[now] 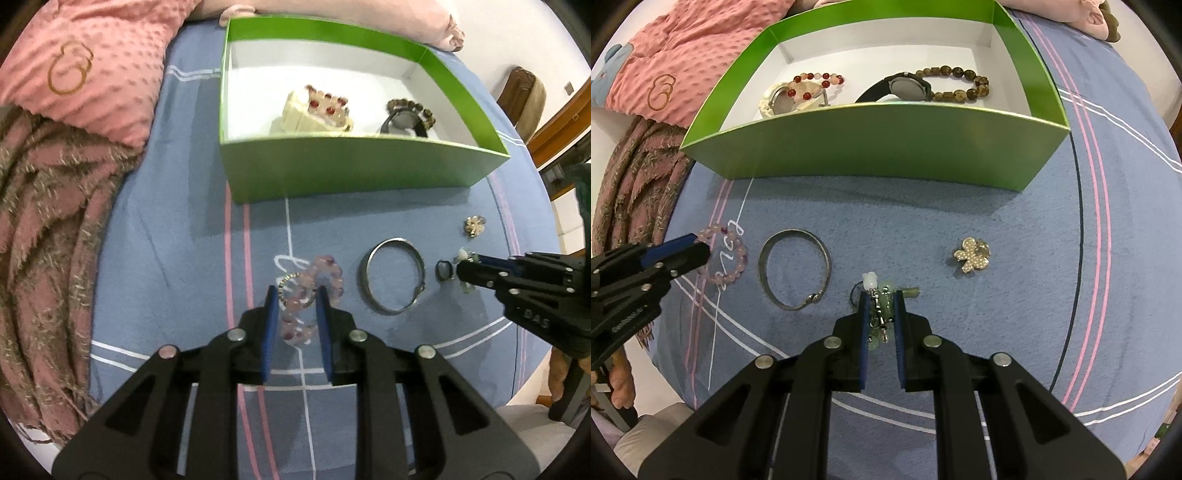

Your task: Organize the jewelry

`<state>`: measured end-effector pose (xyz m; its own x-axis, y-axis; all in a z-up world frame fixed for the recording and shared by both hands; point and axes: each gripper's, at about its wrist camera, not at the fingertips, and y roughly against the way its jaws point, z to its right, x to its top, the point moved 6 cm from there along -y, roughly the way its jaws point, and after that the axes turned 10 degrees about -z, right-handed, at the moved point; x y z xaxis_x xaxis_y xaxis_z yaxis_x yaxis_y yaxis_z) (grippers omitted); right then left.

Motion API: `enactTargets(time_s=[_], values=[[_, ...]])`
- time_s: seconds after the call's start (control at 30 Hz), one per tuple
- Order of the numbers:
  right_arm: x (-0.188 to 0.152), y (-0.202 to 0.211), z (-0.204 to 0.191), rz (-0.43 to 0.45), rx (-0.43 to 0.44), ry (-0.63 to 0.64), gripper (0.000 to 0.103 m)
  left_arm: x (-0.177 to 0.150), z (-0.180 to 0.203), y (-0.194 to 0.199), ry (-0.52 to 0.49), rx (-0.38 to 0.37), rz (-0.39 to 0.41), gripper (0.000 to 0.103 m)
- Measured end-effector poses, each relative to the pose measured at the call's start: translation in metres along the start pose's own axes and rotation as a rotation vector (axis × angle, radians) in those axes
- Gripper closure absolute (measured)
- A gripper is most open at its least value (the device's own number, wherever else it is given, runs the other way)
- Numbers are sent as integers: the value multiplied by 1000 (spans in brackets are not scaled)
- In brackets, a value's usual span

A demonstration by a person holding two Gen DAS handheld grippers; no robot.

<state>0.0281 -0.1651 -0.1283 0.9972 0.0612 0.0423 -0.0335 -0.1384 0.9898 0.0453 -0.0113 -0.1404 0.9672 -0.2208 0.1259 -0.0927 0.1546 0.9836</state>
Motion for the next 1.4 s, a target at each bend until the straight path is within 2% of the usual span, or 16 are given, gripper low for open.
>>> enactTargets(time_s=[0.17, 0.27, 0.33, 0.5, 0.6, 0.67, 0.7, 0.73, 0.87, 1.13, 1.4], values=[[-1, -1, 1, -2, 2, -2, 91, 5, -11, -19, 37, -9, -35, 82], [0, 0, 1, 0, 4, -4, 91, 4, -12, -17, 41, -6, -34, 81], [0, 0, 2, 0, 5, -11, 91, -1, -13, -15, 35, 11, -37, 71], [-1, -2, 2, -4, 9, -16, 91, -14, -11, -15, 19, 24, -57, 70], [-1, -2, 1, -5, 8, -12, 91, -15, -7, -18, 10, 60, -58, 73], [-1, -2, 1, -5, 8, -10, 91, -13, -5, -20, 1, 93, -54, 82], [0, -2, 1, -4, 8, -9, 91, -12, -3, -21, -1, 107, -55, 92], [0, -2, 1, -4, 9, -9, 91, -12, -3, -22, 0, 106, -58, 94], [-1, 0, 3, 3, 9, -12, 91, -14, -1, -21, 5, 68, -66, 95], [-3, 22, 1, 48, 11, -7, 91, -13, 1, 29, 14, 15, 33, 95], [0, 73, -7, 153, 13, 21, 91, 0, 11, 83, -19, 6, 149, 95]])
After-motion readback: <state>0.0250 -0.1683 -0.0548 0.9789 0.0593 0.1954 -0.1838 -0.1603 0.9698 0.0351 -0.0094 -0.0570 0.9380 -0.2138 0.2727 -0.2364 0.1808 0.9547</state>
